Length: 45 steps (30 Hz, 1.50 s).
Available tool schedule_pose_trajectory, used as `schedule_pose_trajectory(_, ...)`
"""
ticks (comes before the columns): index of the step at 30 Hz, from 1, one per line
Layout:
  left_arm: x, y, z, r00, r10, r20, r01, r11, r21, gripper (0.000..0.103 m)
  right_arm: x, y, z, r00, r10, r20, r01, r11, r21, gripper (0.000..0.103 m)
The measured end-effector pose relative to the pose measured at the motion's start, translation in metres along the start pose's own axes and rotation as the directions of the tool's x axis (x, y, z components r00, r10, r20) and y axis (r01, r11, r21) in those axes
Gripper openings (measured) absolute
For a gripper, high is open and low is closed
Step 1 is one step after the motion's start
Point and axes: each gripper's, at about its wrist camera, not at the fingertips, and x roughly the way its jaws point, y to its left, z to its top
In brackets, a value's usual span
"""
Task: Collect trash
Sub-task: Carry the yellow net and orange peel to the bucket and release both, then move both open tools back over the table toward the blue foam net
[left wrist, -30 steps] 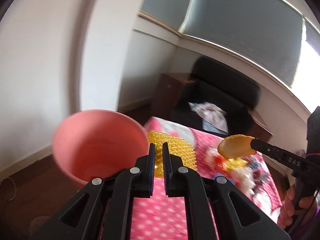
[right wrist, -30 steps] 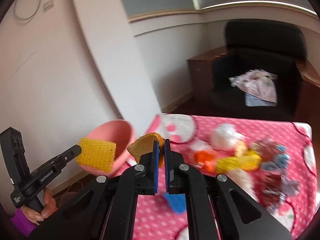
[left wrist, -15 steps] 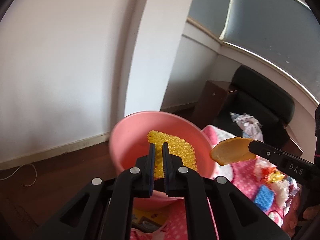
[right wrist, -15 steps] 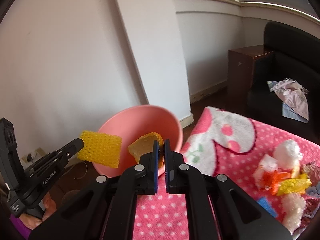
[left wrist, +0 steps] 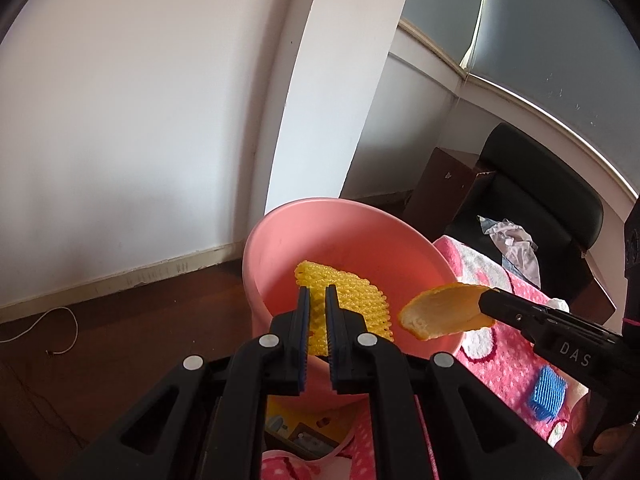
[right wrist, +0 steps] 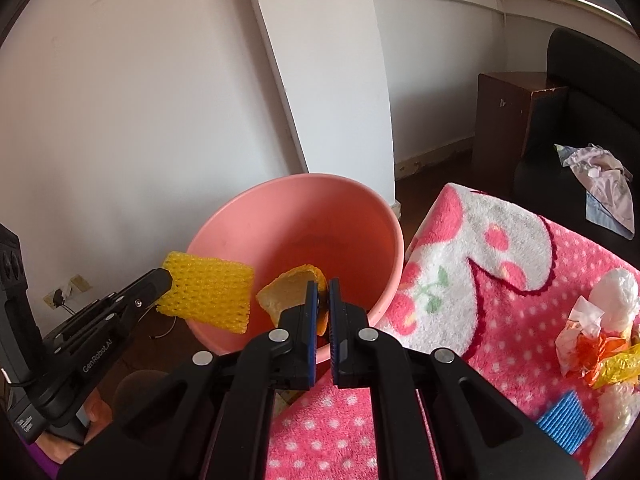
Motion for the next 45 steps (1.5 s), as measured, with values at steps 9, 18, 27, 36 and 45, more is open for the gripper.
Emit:
schedule_pose_trajectory(9,-0.001,0.001,-0.002,1.000,-0.003,-0.015,0.003,1.000,-0.017,0.020,0.013,-0.006,-0.001,0.998,0.028,-0.054,-0.025,0.999,0.047,0.007)
schedule_pose_trajectory(18,-0.005,-0.001,-0.001,1.000,-0.006,-0.008,0.006,0.999,-0.037,0.027,0.006,-0.005,-0.002,0.997,0.063,-0.040,-0.061,0.997,0.058,0.012)
schedule_pose_trajectory(27,-0.010,-0.014,0.000,1.000,-0.020,0.000,0.020,1.000,-0.013,0.027,-0.014,-0.009,-0.002,0.998,0.060,0.006,-0.060,0.997,0.041,0.014)
schedule_pose_trajectory(36,-0.019,-0.040,-0.002,0.998,-0.058,0.004,0.058,0.998,0.036,0.028,-0.057,-0.017,-0.024,0.998,-0.003,0.057,0.002,1.000,0.012,0.014)
schedule_pose_trajectory(45,-0.029,-0.086,-0.013,0.990,-0.142,-0.008,0.142,0.981,0.129,0.029,-0.104,-0.052,-0.058,0.993,-0.083,0.078,0.079,0.995,0.061,0.014)
